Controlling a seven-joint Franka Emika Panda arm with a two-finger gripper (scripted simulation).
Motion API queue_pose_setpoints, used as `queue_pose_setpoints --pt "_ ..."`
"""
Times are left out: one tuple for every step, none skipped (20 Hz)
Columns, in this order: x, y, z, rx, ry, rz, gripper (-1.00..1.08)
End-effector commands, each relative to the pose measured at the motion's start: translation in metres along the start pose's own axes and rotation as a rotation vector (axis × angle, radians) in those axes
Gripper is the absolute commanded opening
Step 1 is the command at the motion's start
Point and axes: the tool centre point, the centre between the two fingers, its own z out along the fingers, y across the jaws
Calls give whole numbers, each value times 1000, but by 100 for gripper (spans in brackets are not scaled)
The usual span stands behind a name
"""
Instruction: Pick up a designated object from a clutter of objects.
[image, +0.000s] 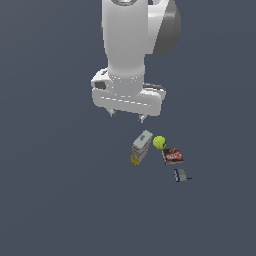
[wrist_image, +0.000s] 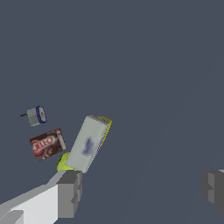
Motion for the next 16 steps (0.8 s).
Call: queue_pose_setpoints --pt "0 -8 11 0 -2 51 100" --pt "0 -11 16 -1 -3 72 100" --pt "0 -14 21 -1 -4 92 100" --pt "-1 -17 25 -1 -4 113 100" --pt "-1 -20 30 -2 -5 134 100" --pt "-1 -23 34 -2 -6 154 100" --pt "-2 -26 39 -3 -6 175 100" --pt "-2 -29 43 -3 -7 196 100" --pt "-3 -32 48 -4 -7 216 100" --pt "-3 -35 52 -5 -8 236 100" --pt "-4 -38 56 -5 -8 254 100" --pt "-5 -40 60 -6 -9 272 100" --pt "-5 -43 64 -7 -9 288 100" --pt "-6 -45 67 -7 -9 304 100" --pt "-6 -47 70 -8 -10 318 100" --pt "-7 -49 73 -9 -10 331 100"
